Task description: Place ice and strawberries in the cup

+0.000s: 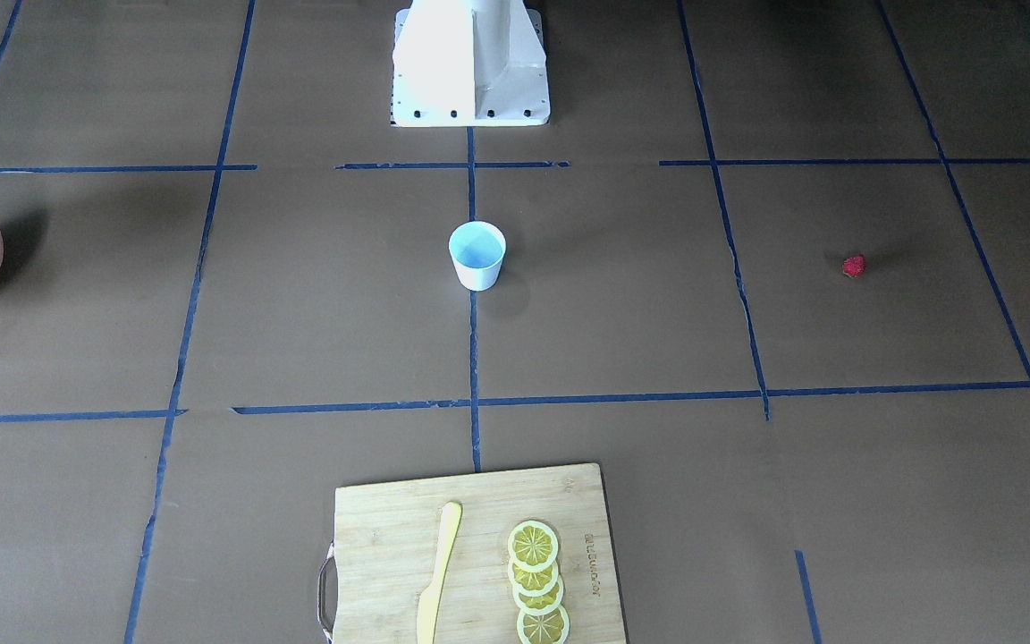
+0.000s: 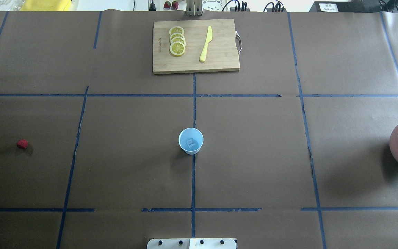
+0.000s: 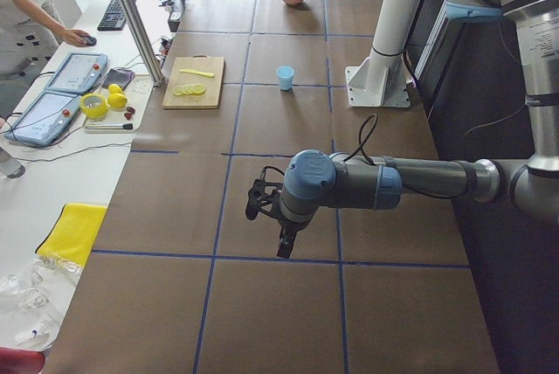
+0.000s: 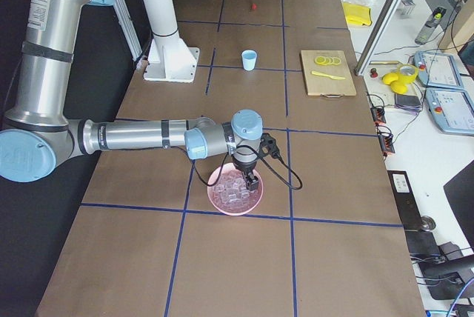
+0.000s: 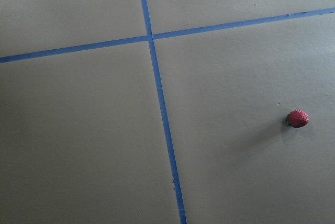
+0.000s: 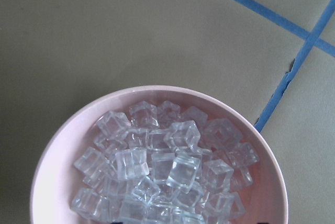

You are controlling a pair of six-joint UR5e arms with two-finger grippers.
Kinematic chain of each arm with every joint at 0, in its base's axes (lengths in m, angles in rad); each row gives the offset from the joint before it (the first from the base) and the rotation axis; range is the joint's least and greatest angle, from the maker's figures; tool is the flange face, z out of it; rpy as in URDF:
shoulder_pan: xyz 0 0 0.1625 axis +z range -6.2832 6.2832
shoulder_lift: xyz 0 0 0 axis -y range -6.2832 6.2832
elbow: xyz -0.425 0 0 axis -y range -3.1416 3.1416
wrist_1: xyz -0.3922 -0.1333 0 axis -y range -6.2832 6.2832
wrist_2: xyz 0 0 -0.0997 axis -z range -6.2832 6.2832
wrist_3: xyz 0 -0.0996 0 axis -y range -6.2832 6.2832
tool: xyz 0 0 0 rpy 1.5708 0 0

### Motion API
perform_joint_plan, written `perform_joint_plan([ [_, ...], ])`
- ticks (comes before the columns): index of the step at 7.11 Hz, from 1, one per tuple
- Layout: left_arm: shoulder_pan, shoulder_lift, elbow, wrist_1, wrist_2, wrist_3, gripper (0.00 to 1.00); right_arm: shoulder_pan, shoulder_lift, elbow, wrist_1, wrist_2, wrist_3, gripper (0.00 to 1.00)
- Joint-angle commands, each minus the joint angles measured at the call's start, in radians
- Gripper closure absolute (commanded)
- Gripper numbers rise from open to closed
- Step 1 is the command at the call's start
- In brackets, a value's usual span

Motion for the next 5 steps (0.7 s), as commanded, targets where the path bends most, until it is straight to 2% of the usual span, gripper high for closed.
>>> perform_joint_plan([
  [1, 0.0, 0.0, -0.001, 0.0, -0.003, 0.0, 0.0, -0.015, 0.002, -0.032, 0.001, 0.0, -0.009, 0.12],
  [5, 0.0, 0.003, -0.003, 0.001, -0.03, 0.0, 0.0, -0.066, 0.008, -0.067, 0.001, 0.0, -0.011, 0.14],
])
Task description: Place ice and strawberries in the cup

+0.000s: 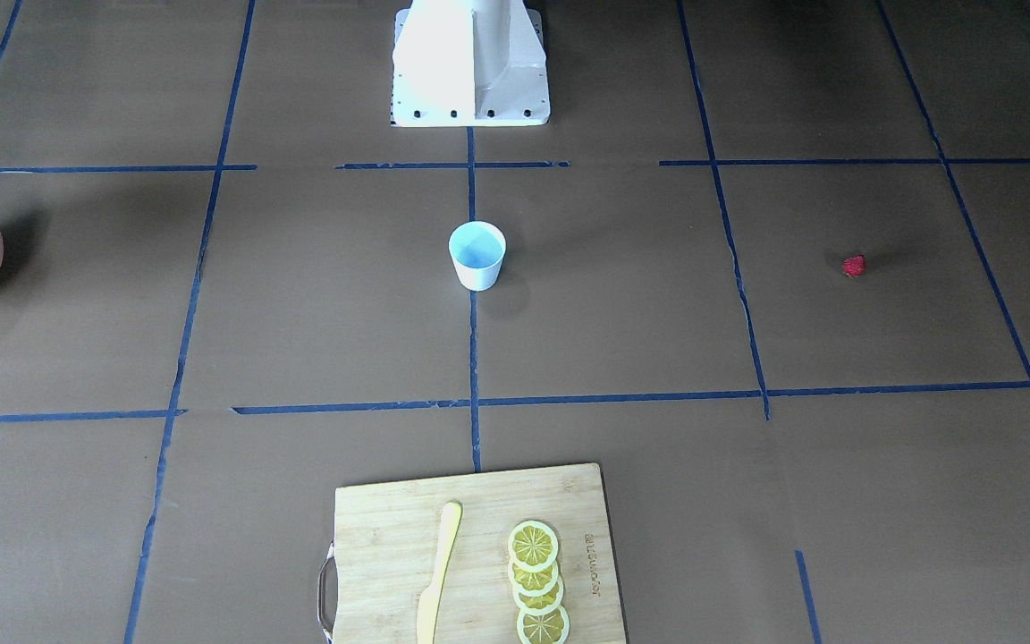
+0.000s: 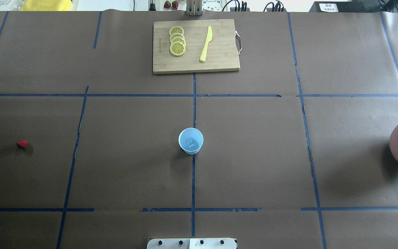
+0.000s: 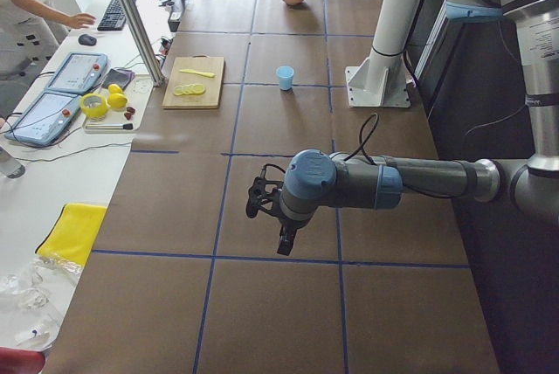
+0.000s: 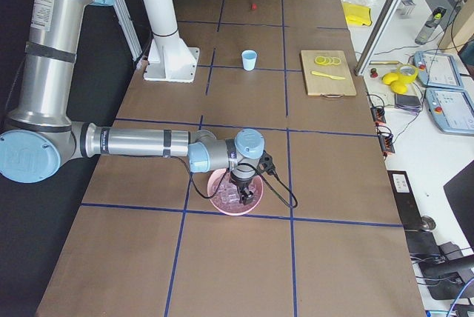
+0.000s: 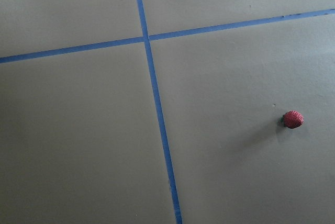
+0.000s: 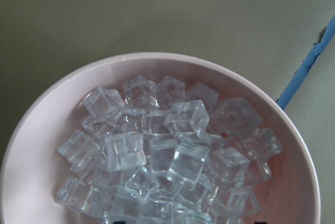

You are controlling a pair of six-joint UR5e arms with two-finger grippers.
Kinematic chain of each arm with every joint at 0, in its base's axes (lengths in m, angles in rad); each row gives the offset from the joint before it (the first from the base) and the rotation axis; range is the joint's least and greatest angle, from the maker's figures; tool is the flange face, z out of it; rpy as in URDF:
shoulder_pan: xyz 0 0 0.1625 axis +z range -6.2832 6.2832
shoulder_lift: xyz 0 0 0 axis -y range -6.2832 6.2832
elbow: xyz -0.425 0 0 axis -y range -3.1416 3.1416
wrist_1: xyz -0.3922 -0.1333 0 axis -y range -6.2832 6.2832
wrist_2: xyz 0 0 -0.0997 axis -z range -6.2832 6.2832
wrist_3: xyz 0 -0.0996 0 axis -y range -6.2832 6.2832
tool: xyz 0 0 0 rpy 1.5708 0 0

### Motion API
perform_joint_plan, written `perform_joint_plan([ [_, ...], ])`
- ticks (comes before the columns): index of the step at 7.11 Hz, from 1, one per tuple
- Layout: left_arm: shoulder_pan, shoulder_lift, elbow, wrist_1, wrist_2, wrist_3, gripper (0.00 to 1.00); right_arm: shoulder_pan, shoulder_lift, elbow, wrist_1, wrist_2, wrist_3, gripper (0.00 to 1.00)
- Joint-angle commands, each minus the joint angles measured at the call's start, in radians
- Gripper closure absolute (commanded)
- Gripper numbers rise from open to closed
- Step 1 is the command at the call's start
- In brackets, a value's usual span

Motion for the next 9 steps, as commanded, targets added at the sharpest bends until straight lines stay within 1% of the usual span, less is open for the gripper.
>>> perform_joint_plan([
  [1, 0.0, 0.001, 0.0, 0.0, -0.006, 0.0, 0.0, -0.01, 0.002, -0.031, -0.001, 0.001, 0.0, 0.15],
  [3, 0.0, 0.001, 0.0, 0.0, -0.006, 0.0, 0.0, -0.011, 0.008, -0.053, 0.0, 0.001, 0.004, 0.2],
  [4, 0.0, 0.001, 0.0, 0.0, -0.006, 0.0, 0.0, -0.011, 0.008, -0.053, 0.0, 0.001, 0.007, 0.42],
  [5, 0.0, 0.001, 0.0, 0.0, -0.007, 0.0, 0.0, -0.011, 0.007, -0.053, 0.0, 0.001, 0.002, 0.77],
  [6, 0.0, 0.001, 0.0, 0.0, -0.007, 0.0, 0.0, -0.011, 0.007, -0.051, 0.0, 0.001, 0.002, 0.99],
  [8, 0.0, 0.001, -0.002, 0.0, -0.007, 0.0, 0.0, -0.01, 0.005, -0.038, 0.0, 0.004, 0.008, 1.0],
  [9, 0.0, 0.001, -0.002, 0.0, -0.007, 0.0, 0.0, -0.008, -0.007, 0.012, -0.001, 0.01, 0.011, 1.0],
])
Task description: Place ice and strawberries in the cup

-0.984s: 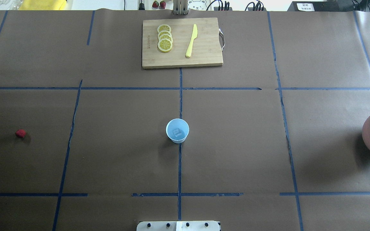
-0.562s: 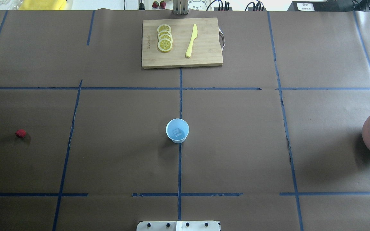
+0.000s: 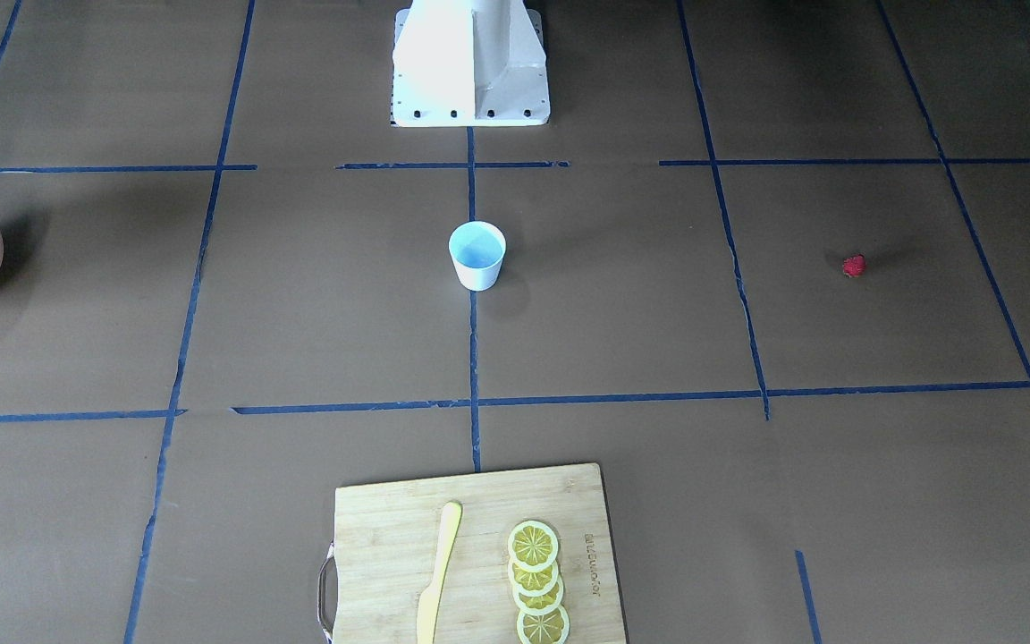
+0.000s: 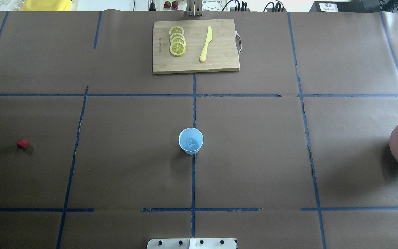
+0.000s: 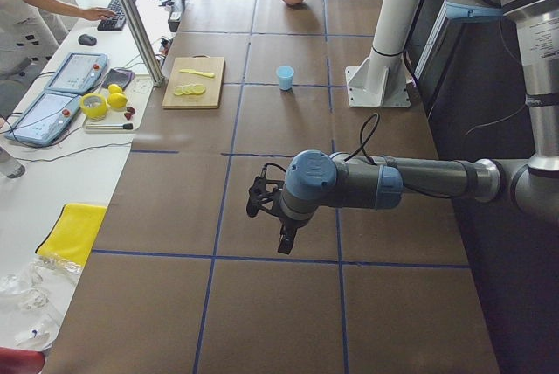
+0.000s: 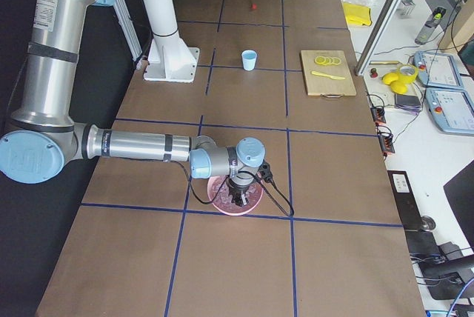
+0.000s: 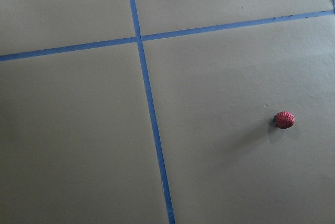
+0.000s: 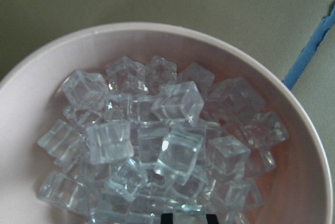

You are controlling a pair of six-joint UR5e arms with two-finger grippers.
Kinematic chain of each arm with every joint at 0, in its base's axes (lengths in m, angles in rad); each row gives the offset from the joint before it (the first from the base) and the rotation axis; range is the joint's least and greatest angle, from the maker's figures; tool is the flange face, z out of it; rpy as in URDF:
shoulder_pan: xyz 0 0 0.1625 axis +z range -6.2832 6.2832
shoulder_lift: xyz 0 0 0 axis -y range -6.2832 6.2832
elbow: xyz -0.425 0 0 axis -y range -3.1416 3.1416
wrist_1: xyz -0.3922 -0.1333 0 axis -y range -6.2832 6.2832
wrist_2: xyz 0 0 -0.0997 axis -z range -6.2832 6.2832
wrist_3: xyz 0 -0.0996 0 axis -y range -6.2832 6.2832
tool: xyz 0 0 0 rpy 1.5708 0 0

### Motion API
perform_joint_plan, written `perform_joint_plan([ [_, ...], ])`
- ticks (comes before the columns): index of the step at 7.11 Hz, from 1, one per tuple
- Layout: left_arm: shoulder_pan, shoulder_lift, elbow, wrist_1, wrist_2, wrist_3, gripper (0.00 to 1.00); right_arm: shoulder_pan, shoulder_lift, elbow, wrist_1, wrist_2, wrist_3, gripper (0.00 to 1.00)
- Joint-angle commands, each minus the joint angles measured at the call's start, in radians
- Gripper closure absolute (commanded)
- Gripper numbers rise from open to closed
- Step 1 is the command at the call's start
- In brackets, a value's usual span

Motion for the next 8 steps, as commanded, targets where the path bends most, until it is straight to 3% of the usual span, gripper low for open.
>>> perform_joint_plan([
  [1, 0.0, 0.0, 0.0, 0.0, 0.0, 0.0, 0.0, 0.044, -0.046, 0.116, -0.009, 0.008, 0.005, 1.0],
  [3, 0.0, 0.0, -0.002, 0.0, -0.018, 0.0, 0.0, 0.097, -0.11, 0.276, -0.017, 0.016, 0.034, 1.0],
  [5, 0.0, -0.002, -0.002, 0.0, -0.04, -0.002, 0.0, 0.056, -0.069, 0.362, -0.015, 0.136, 0.306, 1.0],
  [6, 0.0, -0.002, -0.002, 0.0, -0.04, -0.002, 0.0, -0.005, -0.033, 0.396, -0.01, 0.161, 0.466, 1.0],
  [8, 0.0, -0.002, -0.004, -0.002, -0.04, -0.002, 0.0, -0.178, 0.187, 0.413, -0.01, 0.148, 0.855, 1.0],
])
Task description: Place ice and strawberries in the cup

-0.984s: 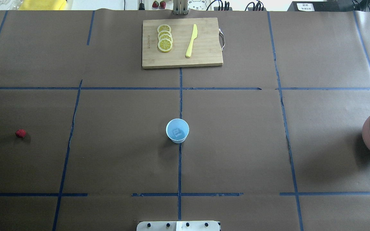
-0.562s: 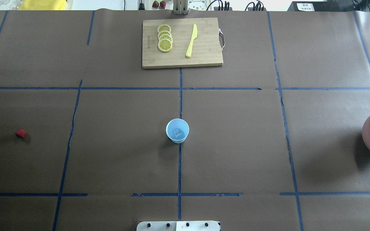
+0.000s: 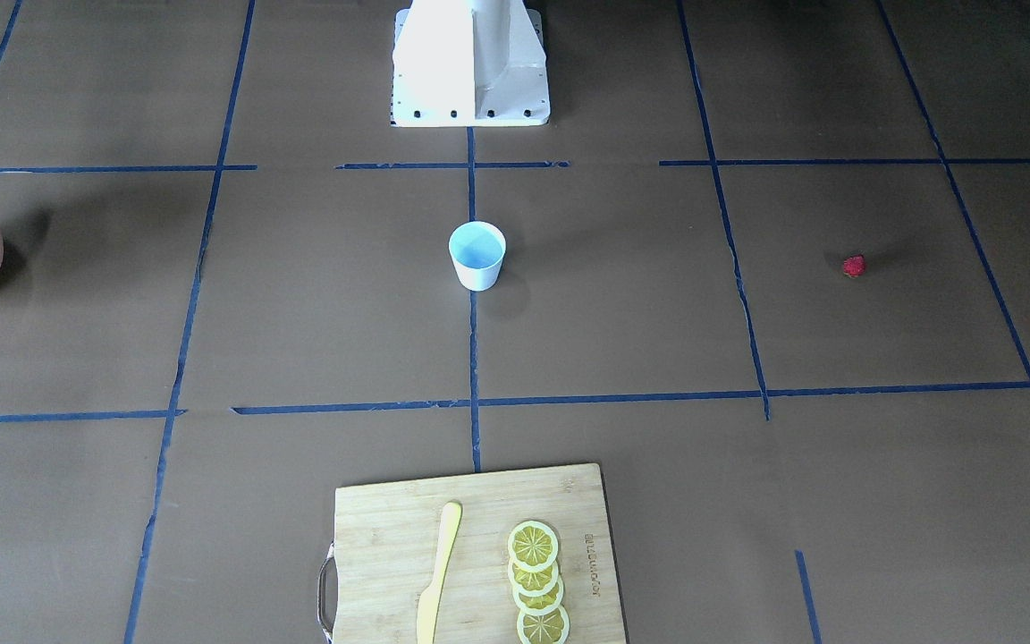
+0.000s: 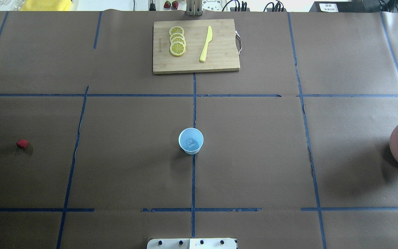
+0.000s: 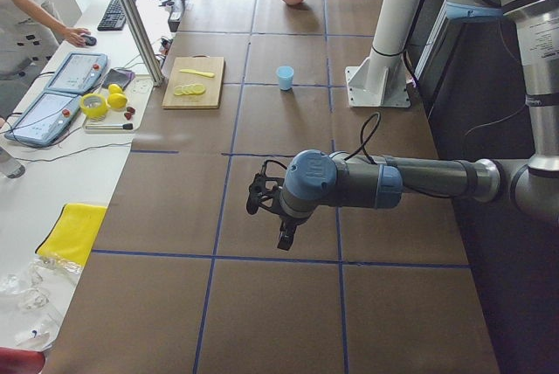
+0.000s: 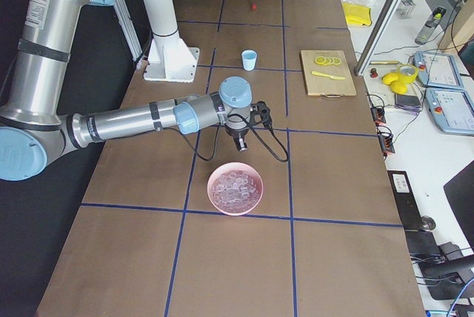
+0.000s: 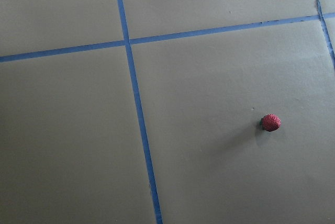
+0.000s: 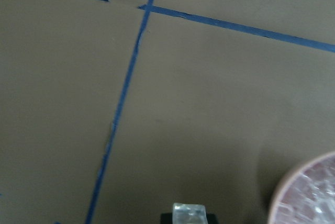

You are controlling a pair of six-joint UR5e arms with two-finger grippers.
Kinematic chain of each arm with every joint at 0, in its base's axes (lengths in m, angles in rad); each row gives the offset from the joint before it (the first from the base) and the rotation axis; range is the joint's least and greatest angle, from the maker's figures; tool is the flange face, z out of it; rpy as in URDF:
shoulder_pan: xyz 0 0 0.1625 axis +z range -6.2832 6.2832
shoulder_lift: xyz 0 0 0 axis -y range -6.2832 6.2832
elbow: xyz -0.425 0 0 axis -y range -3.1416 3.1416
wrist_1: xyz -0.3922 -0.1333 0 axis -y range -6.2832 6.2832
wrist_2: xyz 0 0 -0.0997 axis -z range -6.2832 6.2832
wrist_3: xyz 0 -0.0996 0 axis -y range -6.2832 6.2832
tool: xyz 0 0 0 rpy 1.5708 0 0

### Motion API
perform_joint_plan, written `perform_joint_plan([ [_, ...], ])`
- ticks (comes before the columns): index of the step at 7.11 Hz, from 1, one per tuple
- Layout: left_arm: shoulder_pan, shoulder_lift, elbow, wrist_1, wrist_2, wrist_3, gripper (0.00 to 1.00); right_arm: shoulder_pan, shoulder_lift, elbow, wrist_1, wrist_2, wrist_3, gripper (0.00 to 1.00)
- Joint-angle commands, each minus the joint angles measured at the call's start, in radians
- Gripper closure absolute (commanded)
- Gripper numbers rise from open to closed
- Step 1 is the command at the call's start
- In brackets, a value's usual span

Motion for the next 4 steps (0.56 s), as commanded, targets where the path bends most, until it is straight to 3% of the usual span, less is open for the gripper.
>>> perform_joint_plan([
  [1, 0.0, 0.0, -0.001, -0.001, 0.0, 0.0, 0.0, -0.221, 0.267, 0.005, 0.001, -0.087, 0.461, 1.0],
  [3, 0.0, 0.0, 0.0, 0.0, 0.0, -0.002, 0.0, -0.45, 0.514, -0.056, -0.007, -0.262, 0.786, 1.0],
  [4, 0.0, 0.0, 0.001, 0.0, 0.0, -0.002, 0.0, -0.563, 0.626, -0.119, -0.007, -0.403, 0.923, 1.0],
])
